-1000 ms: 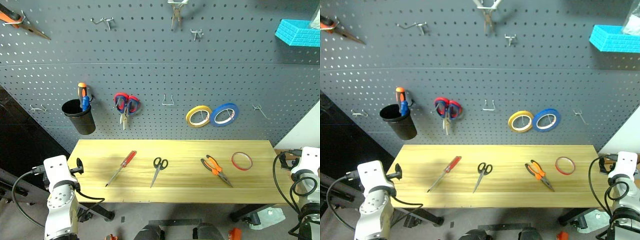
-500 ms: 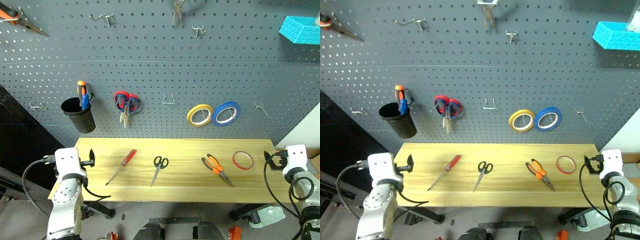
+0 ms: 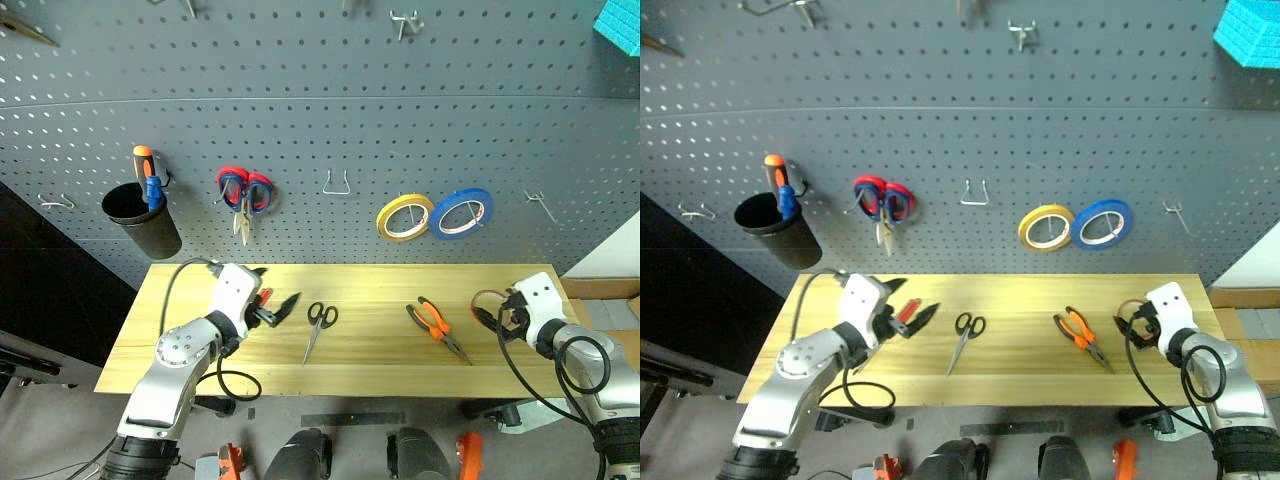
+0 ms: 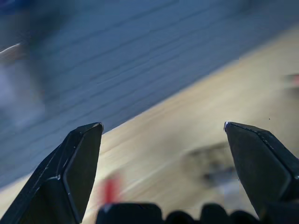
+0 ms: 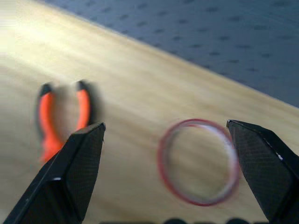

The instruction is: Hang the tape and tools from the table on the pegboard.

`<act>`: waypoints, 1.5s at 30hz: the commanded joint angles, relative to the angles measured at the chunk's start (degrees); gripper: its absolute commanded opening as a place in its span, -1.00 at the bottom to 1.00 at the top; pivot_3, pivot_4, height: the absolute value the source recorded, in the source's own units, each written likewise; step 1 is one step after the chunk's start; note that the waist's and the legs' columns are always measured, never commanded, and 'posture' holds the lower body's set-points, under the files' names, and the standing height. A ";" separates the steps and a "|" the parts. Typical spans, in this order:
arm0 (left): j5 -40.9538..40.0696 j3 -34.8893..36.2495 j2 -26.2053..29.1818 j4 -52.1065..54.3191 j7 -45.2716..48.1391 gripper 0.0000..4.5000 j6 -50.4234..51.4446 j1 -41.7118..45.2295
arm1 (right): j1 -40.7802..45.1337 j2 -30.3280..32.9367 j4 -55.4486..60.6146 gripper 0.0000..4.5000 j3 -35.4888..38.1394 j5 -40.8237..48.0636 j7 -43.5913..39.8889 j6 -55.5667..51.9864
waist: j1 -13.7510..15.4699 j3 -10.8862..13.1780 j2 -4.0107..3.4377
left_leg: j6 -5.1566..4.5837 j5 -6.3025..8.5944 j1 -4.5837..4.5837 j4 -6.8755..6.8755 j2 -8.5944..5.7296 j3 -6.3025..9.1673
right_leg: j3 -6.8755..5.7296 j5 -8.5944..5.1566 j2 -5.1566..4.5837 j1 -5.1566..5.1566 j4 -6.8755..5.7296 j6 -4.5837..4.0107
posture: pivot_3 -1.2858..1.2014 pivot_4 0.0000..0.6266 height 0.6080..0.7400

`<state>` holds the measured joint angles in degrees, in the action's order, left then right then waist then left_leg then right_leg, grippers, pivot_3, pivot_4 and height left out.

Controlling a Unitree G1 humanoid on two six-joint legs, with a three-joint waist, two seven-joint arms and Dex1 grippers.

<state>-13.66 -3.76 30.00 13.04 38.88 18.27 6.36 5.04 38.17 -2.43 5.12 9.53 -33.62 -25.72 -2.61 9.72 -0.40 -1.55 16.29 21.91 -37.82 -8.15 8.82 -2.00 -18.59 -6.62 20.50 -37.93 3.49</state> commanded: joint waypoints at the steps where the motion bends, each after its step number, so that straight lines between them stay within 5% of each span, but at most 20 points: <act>1: -2.62 -2.96 2.77 0.39 9.09 0.98 0.73 3.68 | 1.53 1.56 4.66 1.00 -1.93 -0.29 -1.13 -6.92 | -0.43 0.77 0.03 | 0.00 0.00 0.01 0.00 0.01 0.00 | 0.00 0.00 0.00 0.00 -0.01 0.00 | -0.13 -0.23 1.00; 11: -0.50 -8.13 -0.25 -9.52 17.26 0.98 -5.04 16.67 | 9.79 -0.72 -2.66 1.00 -8.98 -5.79 1.31 -12.06 | -1.83 4.12 0.57 | -0.04 0.01 0.19 -0.03 0.02 -0.11 | -0.06 0.01 -0.04 0.16 -0.07 0.01 | -0.16 -0.01 1.00; 24: 2.94 -12.87 -2.05 -11.68 21.95 0.98 -9.45 19.63 | 23.51 -0.62 -29.29 1.00 -11.62 -9.04 -5.89 -4.56 | -3.79 6.97 1.18 | -0.17 0.06 0.89 -0.20 0.17 -0.77 | 0.09 0.03 -0.13 1.05 -0.78 0.06 | -0.16 0.10 1.00; 39: 3.80 -12.32 -2.49 -11.13 22.54 1.00 -10.60 19.42 | 26.33 -0.58 -38.98 -0.99 -14.71 -14.66 -9.63 6.26 | -3.77 6.96 1.28 | -0.15 0.06 0.87 -0.67 0.23 -0.97 | 0.22 0.07 -0.08 1.19 -1.01 0.12 | -0.16 -0.08 1.00; 45: 3.62 -12.39 -3.74 -11.02 22.08 1.00 -10.77 19.76 | 14.97 1.91 -21.67 -0.99 -10.75 -15.07 -4.42 7.08 | -3.33 6.87 1.25 | -0.14 0.06 0.96 -0.96 0.22 -0.94 | 0.21 0.17 -0.06 1.18 -1.05 0.30 | -0.18 -0.15 1.00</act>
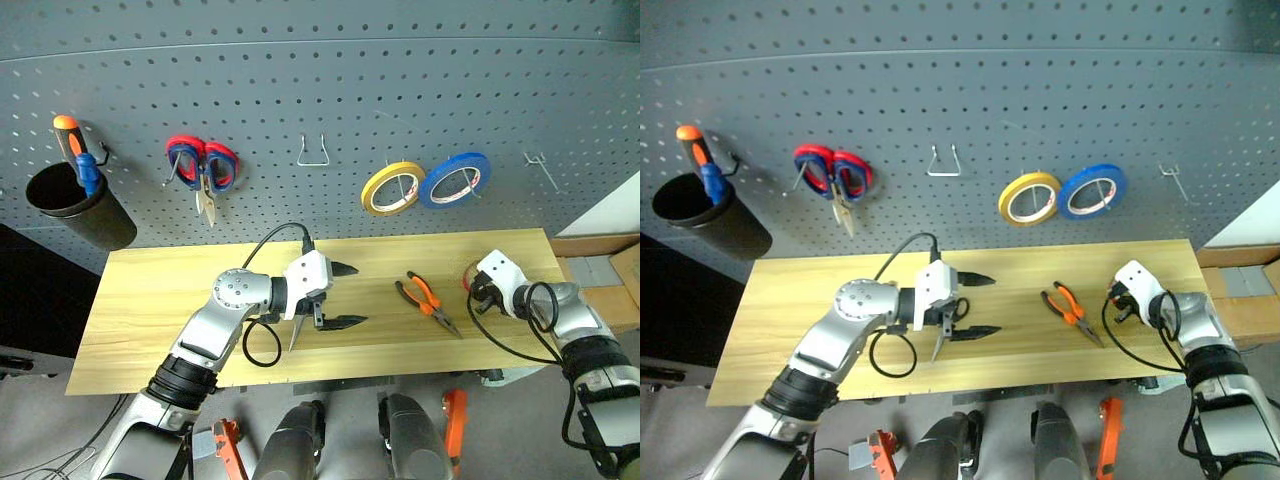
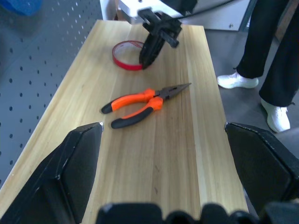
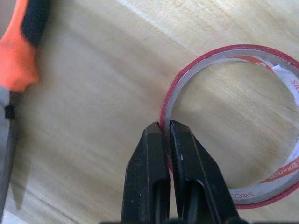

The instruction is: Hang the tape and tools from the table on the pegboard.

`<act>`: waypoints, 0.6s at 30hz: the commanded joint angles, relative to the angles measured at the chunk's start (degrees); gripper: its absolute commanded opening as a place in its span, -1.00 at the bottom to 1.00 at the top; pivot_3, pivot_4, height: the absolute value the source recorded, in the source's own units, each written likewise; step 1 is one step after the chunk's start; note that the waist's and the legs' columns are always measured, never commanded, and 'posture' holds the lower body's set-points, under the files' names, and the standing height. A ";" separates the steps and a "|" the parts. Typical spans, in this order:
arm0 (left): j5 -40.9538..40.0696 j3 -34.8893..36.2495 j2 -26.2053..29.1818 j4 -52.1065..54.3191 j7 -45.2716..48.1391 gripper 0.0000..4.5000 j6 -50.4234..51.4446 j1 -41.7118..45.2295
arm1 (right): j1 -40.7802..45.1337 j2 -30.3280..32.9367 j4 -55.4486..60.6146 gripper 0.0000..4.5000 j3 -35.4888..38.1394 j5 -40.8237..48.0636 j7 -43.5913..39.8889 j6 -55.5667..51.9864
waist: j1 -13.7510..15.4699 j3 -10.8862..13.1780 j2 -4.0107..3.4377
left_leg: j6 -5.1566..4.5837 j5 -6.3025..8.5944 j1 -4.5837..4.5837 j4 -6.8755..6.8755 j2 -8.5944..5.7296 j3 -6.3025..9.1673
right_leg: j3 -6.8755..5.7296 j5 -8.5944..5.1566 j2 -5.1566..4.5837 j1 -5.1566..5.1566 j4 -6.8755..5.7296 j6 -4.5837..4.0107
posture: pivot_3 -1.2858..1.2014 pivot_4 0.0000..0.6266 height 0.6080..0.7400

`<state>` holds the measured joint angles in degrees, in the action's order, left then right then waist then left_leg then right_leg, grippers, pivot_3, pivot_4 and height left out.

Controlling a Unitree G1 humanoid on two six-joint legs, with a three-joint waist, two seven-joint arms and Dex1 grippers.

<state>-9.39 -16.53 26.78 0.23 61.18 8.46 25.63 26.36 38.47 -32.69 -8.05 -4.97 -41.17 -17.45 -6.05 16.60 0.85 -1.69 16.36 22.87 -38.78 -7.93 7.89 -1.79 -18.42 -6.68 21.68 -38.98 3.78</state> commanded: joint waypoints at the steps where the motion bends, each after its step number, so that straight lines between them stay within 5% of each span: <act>1: -0.58 0.36 -0.67 1.54 -0.18 1.00 -1.25 0.73 | -9.38 2.11 14.12 -0.99 3.92 -0.58 4.41 -2.28 | 0.19 -0.02 -0.01 | 0.00 0.00 0.00 -0.01 0.00 0.01 | 0.00 0.00 0.00 0.01 -0.02 0.00 | -0.19 -0.15 1.00; 10: -1.51 1.12 -4.42 -2.53 -0.29 1.00 -2.97 5.70 | -31.61 -3.41 61.68 -0.99 17.19 -7.26 20.28 -7.85 | -1.06 -0.02 -0.04 | 0.00 0.00 0.17 -0.01 0.02 -0.43 | 0.67 0.15 0.17 0.47 -0.16 0.25 | -0.27 -0.08 1.00; 15: -1.70 0.85 -5.94 -4.49 0.18 1.00 -4.32 7.87 | -31.20 -6.44 69.19 -0.99 17.32 -9.59 23.48 -7.80 | -2.25 -0.02 -0.03 | -0.02 0.00 0.09 -0.02 0.04 -0.57 | 0.97 0.20 0.27 0.50 -0.17 0.30 | -0.28 -0.07 1.00; 18: -1.49 0.56 -6.43 -5.16 0.49 1.00 -4.82 8.69 | -22.39 -8.01 66.21 -0.99 20.21 -4.34 22.89 -8.21 | -2.98 -0.01 -0.02 | -0.03 0.01 0.05 -0.02 0.18 -0.78 | 1.17 0.34 0.40 0.54 -0.11 0.28 | -0.28 -0.08 1.00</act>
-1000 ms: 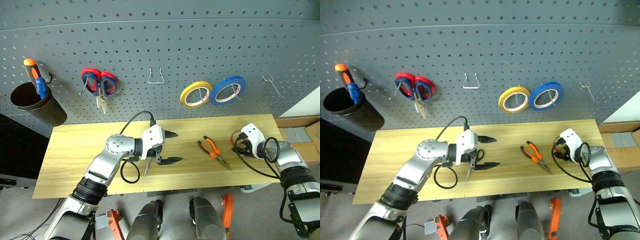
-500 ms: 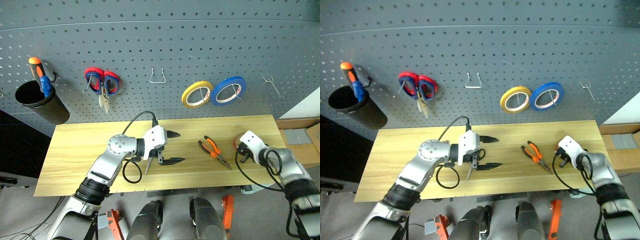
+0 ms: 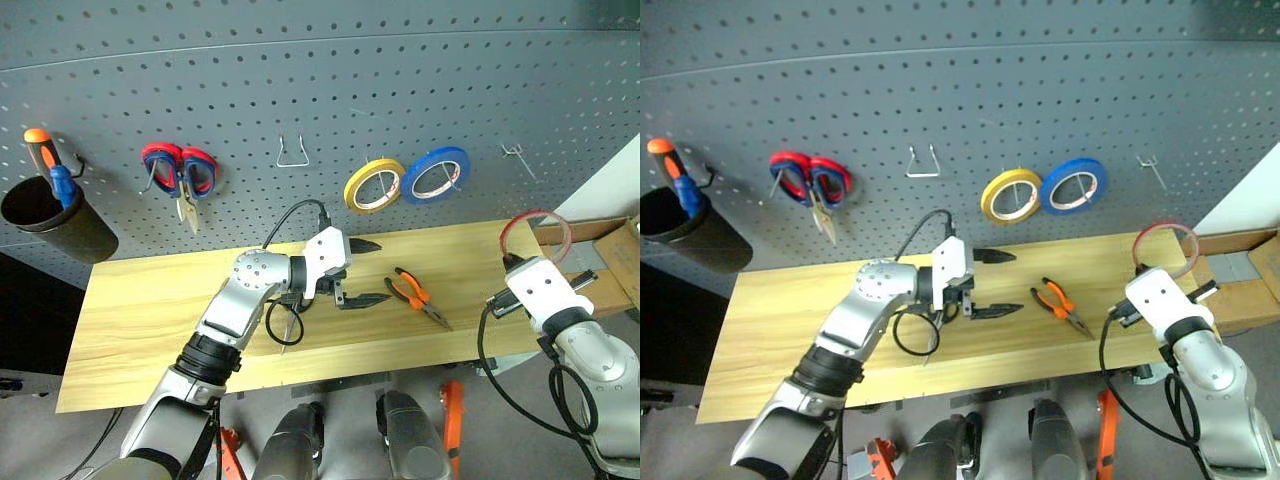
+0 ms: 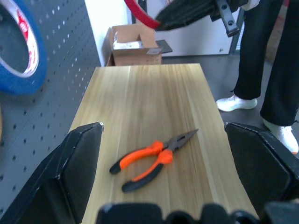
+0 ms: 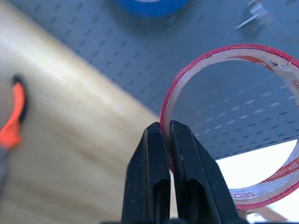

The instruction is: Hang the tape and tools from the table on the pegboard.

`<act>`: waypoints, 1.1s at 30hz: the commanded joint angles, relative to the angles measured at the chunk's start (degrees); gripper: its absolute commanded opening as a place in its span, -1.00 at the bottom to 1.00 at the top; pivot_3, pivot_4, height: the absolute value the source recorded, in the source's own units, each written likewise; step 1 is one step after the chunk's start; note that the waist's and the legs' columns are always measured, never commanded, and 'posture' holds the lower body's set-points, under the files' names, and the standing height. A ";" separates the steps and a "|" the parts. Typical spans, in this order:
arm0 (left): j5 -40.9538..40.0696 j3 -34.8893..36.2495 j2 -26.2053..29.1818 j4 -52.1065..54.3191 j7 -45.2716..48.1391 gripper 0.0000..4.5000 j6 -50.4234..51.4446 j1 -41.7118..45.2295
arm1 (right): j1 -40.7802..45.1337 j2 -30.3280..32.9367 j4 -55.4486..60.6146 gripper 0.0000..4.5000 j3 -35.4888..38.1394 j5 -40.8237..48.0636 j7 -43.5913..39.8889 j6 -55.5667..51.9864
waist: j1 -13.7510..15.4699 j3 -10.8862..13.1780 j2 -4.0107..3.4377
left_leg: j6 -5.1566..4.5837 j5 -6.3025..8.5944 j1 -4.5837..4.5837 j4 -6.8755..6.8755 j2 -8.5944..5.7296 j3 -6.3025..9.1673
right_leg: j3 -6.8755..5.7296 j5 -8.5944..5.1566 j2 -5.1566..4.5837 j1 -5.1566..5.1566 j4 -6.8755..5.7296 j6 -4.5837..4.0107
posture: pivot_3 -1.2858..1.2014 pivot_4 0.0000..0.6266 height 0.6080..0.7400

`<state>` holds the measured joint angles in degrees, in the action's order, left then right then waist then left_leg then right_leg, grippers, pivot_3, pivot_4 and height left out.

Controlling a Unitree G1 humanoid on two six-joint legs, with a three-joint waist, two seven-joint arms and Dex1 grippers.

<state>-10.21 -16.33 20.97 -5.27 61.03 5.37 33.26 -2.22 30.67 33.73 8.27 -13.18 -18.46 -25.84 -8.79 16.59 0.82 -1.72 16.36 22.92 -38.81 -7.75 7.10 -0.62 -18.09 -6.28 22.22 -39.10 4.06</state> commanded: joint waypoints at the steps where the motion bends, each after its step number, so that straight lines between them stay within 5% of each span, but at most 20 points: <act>1: -0.65 0.39 -0.64 0.24 0.68 1.00 -1.78 1.15 | 8.96 -0.11 -1.99 -0.99 4.75 5.61 -0.63 0.24 | -0.59 0.00 0.00 | 0.00 0.00 0.00 -0.01 0.03 -0.04 | 0.03 0.03 0.02 0.01 0.00 -0.01 | -0.28 -0.09 1.00; 8: -1.35 2.53 -0.22 1.22 -0.38 1.00 -2.24 0.94 | 21.44 1.34 -16.41 -0.99 7.03 13.45 -4.78 2.56 | -0.99 0.00 0.00 | 0.00 0.00 -0.01 0.04 0.33 -0.16 | 0.01 0.12 0.23 0.04 0.01 -0.07 | -0.25 -0.12 1.00; 27: -2.65 6.38 -4.49 5.50 -11.43 1.00 1.36 2.51 | 31.15 -0.26 -35.09 -0.99 7.43 23.00 -6.57 7.14 | -0.95 0.00 0.00 | -0.06 0.03 0.00 -0.03 0.32 -0.38 | 0.14 0.13 0.21 0.09 0.00 -0.06 | -0.22 -0.12 1.00; 33: -2.61 6.51 -3.91 5.07 -11.96 1.00 1.09 2.36 | 29.36 -0.76 -33.37 -0.27 6.07 23.83 -6.44 5.70 | -0.93 0.00 0.00 | -0.06 0.03 0.01 -0.03 0.32 -0.40 | 0.15 0.13 0.21 0.09 0.01 -0.06 | -0.22 -0.12 1.00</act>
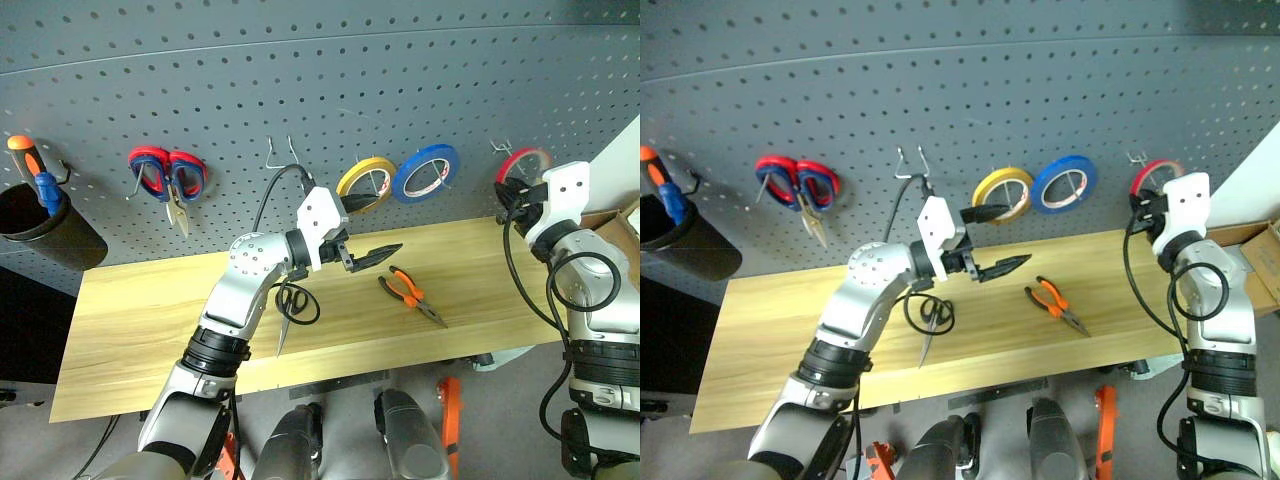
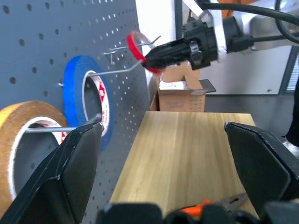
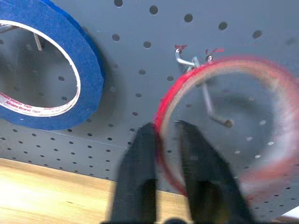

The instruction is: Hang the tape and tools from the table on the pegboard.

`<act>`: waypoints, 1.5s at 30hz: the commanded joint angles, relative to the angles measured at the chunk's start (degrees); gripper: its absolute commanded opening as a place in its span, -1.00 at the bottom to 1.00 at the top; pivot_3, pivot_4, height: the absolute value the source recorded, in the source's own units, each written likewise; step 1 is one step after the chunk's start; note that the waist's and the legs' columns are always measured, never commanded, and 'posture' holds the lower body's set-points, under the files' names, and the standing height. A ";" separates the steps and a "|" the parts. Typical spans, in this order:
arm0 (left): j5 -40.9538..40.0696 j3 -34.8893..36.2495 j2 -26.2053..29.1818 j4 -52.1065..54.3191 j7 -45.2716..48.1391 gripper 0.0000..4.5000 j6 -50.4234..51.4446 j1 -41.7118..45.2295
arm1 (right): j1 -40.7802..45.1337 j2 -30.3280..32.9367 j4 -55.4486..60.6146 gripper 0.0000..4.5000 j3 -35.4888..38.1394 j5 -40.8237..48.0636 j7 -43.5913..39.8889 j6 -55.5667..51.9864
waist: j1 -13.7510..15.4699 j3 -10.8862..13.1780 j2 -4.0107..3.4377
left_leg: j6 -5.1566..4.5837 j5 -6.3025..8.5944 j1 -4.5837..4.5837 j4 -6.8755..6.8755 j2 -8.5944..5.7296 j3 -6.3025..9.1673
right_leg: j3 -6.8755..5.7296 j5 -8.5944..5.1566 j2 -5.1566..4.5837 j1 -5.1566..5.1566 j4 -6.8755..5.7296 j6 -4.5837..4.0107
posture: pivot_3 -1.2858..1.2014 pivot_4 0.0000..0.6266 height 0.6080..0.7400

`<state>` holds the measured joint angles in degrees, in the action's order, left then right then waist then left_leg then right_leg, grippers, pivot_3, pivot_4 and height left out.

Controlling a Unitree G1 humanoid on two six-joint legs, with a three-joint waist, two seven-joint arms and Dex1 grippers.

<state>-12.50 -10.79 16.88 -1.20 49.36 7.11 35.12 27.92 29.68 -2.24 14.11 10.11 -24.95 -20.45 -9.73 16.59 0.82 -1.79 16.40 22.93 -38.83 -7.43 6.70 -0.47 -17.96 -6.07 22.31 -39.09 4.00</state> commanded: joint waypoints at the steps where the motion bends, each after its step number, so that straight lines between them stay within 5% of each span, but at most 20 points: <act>1: -0.32 0.98 0.29 1.05 -0.33 1.00 -0.68 0.38 | -1.15 0.29 2.97 -0.13 -0.07 0.46 0.09 0.26 | 0.02 0.00 0.00 | 0.00 0.00 0.00 0.00 0.00 0.00 | 0.00 0.00 0.00 0.00 0.00 0.00 | -0.22 -0.12 1.00; 9: 0.36 2.14 3.72 2.50 -0.99 1.00 0.05 -2.78 | -11.87 3.01 16.76 0.99 -4.87 -0.40 -0.69 -10.84 | 0.23 0.00 -0.01 | 0.00 0.00 0.00 0.02 0.00 0.04 | -0.01 0.00 0.00 0.02 -0.01 0.00 | -0.21 -0.12 1.00; 15: 0.84 4.53 14.66 2.05 4.28 1.00 -2.13 -9.20 | -18.74 0.24 34.93 0.99 -11.80 5.44 0.24 -29.60 | -0.18 -0.03 -0.06 | 0.01 0.00 -0.03 0.04 0.07 0.01 | 0.13 0.02 0.06 0.14 -0.12 -0.03 | -0.21 -0.13 1.00; 21: 3.57 3.11 21.78 -0.92 9.62 1.00 -5.82 -12.63 | -15.77 -6.11 33.99 0.99 -19.30 6.04 4.91 -43.08 | 1.00 -0.05 -0.06 | 0.02 -0.01 -0.03 -0.06 0.06 0.14 | 0.05 0.15 0.07 0.10 -0.03 -0.17 | -0.21 -0.15 1.00; 30: 3.40 0.68 22.10 1.71 13.53 1.00 -4.13 -14.24 | -1.49 -9.48 10.41 0.99 -30.35 -2.78 6.18 -33.97 | 1.46 -0.06 -0.06 | 0.03 -0.01 0.08 0.03 0.04 0.11 | 0.01 0.17 0.06 0.34 -0.03 -0.16 | -0.19 -0.19 1.00; 45: 4.52 0.18 21.54 3.11 13.12 1.00 -4.11 -14.80 | 0.84 -7.78 -2.38 0.99 -32.46 -8.56 0.94 -26.48 | 1.16 -0.11 -0.06 | 0.03 -0.01 0.10 -0.06 0.05 -0.04 | 0.04 0.17 0.04 0.46 -0.24 -0.15 | -0.17 -0.21 1.00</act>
<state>-7.86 -10.81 38.69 -0.09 62.78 3.35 20.76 28.86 21.60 -4.44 -18.21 2.46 -23.66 -48.24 -8.57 16.48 0.77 -1.75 16.39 23.03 -38.89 -7.38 6.62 -0.43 -17.79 -6.03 22.81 -39.37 3.85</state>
